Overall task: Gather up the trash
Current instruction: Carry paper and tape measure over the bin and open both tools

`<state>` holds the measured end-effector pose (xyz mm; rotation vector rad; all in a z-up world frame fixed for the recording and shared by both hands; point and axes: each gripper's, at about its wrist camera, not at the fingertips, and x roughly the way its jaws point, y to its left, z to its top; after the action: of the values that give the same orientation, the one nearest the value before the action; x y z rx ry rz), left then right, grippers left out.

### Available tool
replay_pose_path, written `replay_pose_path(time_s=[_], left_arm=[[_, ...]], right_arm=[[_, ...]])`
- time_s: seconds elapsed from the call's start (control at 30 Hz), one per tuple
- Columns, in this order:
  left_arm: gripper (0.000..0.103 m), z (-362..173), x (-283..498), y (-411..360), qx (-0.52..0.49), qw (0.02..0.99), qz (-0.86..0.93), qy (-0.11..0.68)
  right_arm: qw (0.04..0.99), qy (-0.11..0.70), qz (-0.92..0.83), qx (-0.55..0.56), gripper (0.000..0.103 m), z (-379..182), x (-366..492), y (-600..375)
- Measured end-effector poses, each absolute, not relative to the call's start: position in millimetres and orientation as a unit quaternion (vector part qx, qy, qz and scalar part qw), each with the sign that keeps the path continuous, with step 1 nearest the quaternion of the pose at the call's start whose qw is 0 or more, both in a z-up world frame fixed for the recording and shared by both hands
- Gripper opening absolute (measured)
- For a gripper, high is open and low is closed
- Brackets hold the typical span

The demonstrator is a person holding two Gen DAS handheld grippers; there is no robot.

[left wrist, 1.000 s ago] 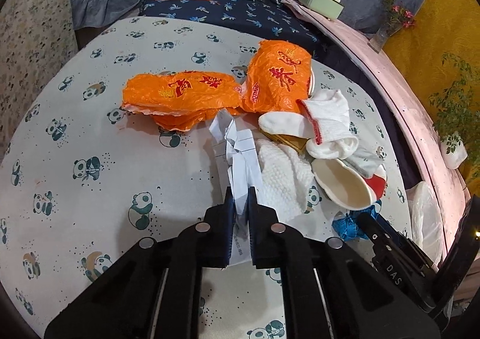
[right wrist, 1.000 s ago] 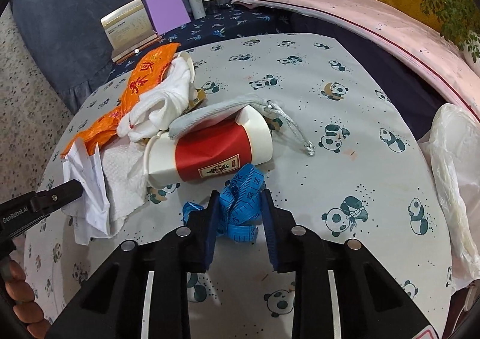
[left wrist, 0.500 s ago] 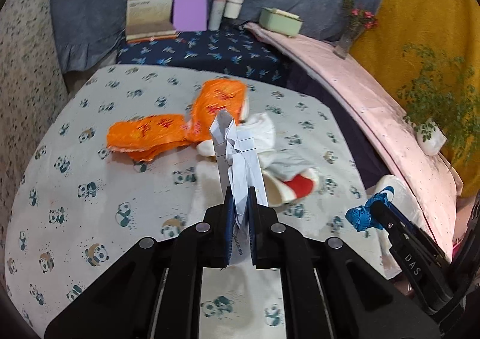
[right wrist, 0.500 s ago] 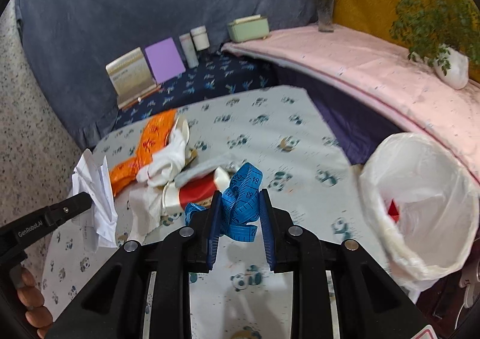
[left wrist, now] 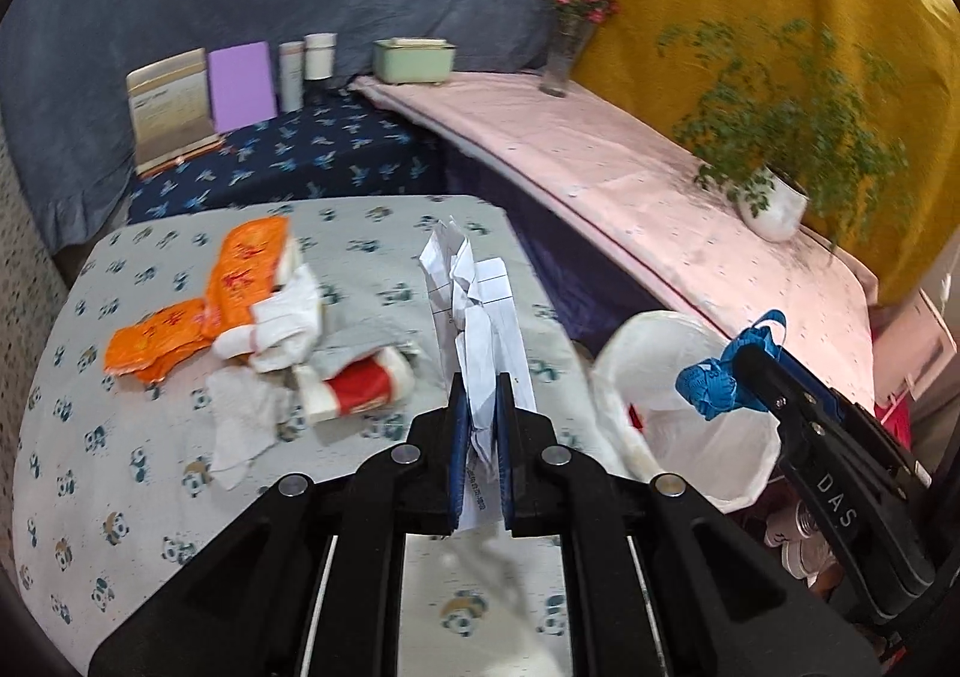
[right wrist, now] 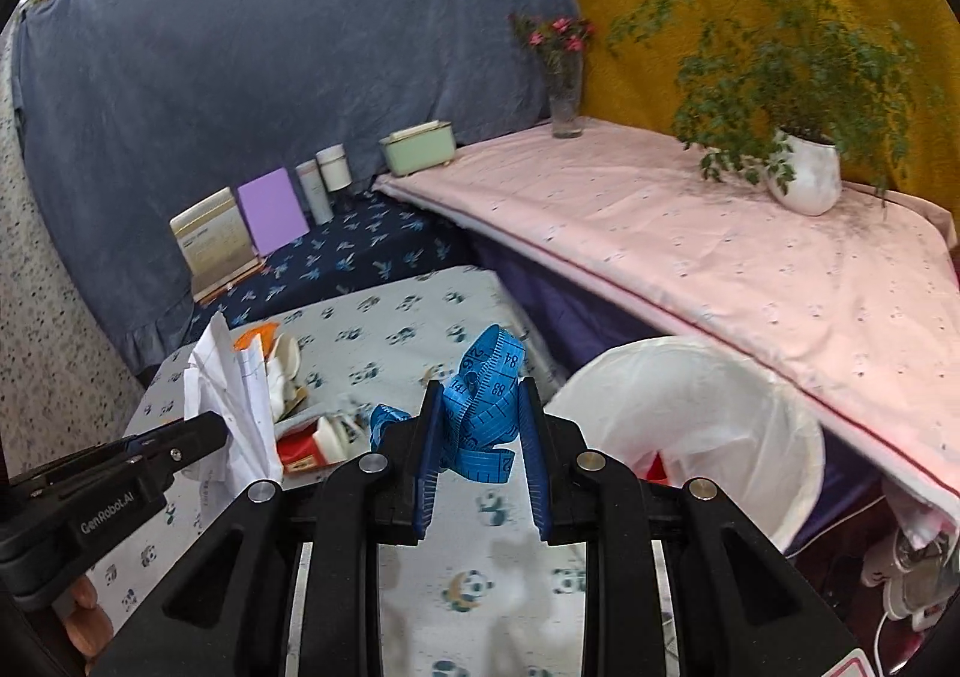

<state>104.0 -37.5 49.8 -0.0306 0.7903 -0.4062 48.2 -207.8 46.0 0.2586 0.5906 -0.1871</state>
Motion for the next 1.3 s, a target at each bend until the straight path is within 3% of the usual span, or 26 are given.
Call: replay_pose_path(time_s=[1.03,1.13,1.2,1.3], left_arm=[[0.01,17.5,112.3,-215.2,0.053,0.851,-0.319,0.414],[0.025,12.4,115.9,-220.6,0.049,0.849,-0.323,0.414],[0.05,11.1,118.0,-221.1,0.047,0.855,-0.314,0.41],[0.065,12.7,119.8,-217.4,0.04,0.863,-0.306,0.401]], right_arm=[[0.916,0.299,-0.195,0.182,0.024,7.5,13.0,-351.0],[0.914,0.301,-0.199,0.186,0.026,1.8,14.9,-357.5],[0.913,0.301,-0.203,0.187,0.027,-0.2,15.8,-360.8],[0.912,0.303,-0.202,0.189,0.029,-2.7,18.8,-364.1]])
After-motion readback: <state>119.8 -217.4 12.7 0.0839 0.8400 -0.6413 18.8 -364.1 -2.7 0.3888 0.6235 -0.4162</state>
